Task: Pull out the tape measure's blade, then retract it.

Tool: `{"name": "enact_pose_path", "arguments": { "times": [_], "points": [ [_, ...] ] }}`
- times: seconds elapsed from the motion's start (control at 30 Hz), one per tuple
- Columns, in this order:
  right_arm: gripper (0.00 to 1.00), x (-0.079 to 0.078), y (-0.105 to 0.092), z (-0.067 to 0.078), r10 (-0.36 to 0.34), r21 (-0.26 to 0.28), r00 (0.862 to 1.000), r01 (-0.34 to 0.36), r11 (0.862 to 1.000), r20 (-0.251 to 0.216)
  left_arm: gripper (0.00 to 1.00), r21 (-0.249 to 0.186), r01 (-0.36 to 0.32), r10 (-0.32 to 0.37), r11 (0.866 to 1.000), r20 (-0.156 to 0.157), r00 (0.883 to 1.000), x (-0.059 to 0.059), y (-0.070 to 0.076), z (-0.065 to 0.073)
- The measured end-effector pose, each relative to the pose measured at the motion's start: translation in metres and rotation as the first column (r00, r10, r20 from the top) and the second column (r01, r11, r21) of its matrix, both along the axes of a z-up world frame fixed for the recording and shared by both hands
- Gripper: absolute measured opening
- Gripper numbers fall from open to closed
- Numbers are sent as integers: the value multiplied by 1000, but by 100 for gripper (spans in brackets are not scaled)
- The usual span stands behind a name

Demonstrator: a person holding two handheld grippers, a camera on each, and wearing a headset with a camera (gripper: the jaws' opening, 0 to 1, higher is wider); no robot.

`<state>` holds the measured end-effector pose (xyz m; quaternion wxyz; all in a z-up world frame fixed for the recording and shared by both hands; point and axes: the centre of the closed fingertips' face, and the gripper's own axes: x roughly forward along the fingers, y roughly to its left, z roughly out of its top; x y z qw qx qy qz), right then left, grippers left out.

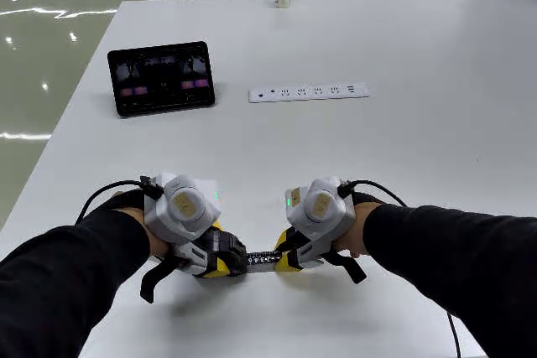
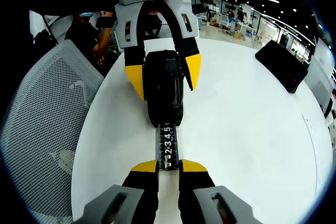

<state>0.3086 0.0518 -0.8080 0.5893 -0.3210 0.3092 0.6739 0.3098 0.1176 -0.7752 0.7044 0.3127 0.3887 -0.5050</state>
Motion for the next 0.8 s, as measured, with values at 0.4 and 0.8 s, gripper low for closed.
{"name": "enact_pose_path", "arguments": {
  "times": [0.4,0.8],
  "points": [
    [10,2,-10,2,1,-1,1000,-1,1000,1,32,-1,0,0,1000,-2,1000,0,0,0],
    [10,3,-14,1,0,-7,1000,0,1000,5,32,-2,-1,1,1000,-2,1000,0,1,0]
  ]
}}
